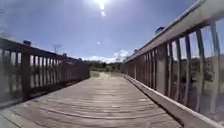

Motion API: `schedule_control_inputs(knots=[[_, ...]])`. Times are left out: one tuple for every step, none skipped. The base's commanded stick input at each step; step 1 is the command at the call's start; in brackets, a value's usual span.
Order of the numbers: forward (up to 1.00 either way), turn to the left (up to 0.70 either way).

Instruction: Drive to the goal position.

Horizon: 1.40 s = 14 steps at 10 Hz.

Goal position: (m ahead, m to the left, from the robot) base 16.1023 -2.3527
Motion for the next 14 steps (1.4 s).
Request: schedule_control_inputs(knots=[[0.70, 0.00], [0.70, 0.00], [0.70, 0.00], [0.70, 0.00], [0.70, 0.00], [0.70, 0.00], [0.70, 0.00], [0.70, 0.00], [0.70, 0.00], [0.70, 0.00], [0.70, 0.00], [0.70, 0.00], [0.70, 0.00], [0.70, 0.00]])
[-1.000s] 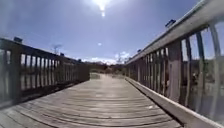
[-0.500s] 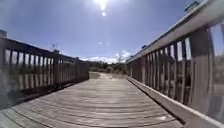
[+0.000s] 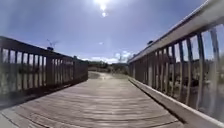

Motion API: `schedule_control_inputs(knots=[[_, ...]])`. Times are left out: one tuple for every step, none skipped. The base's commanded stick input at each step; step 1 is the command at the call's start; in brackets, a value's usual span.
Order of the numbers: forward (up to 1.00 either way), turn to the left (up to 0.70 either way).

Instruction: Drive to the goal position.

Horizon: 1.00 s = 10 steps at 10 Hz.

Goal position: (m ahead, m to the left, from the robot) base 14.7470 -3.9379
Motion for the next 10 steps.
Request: schedule_control_inputs(knots=[[0.70, 0.00], [0.70, 0.00], [0.70, 0.00], [0.70, 0.00], [0.70, 0.00], [0.70, 0.00], [0.70, 0.00], [0.70, 0.00], [0.70, 0.00], [0.70, 0.09]])
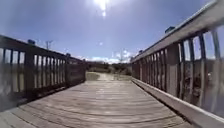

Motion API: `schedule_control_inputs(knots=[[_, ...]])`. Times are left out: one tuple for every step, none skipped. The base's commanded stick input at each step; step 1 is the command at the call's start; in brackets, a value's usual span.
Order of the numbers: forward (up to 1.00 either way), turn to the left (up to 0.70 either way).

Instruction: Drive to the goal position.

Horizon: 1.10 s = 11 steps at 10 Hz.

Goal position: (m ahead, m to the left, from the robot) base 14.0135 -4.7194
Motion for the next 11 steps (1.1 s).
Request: schedule_control_inputs(knots=[[0.70, 0.20], [0.70, 0.31], [0.70, 0.22], [0.70, 0.02], [0.70, 0.00], [0.70, 0.00], [0.70, 0.00], [0.70, 0.00], [0.70, 0.00], [0.70, 0.00], [0.70, 0.00]])
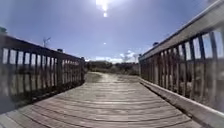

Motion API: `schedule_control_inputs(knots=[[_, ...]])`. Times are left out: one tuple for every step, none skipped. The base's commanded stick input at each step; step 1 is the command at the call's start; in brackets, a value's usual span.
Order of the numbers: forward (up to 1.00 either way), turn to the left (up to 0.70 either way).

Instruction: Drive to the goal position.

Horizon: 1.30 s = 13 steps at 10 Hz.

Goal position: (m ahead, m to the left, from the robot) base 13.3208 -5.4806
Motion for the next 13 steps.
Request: schedule_control_inputs(knots=[[0.70, 0.00], [0.70, 0.00], [0.70, 0.00], [0.70, 0.00], [0.70, 0.00], [0.70, 0.00], [0.70, 0.00], [0.70, 0.00], [0.70, 0.00], [0.70, 0.00], [0.70, 0.00], [0.70, 0.00], [0.70, 0.00]])
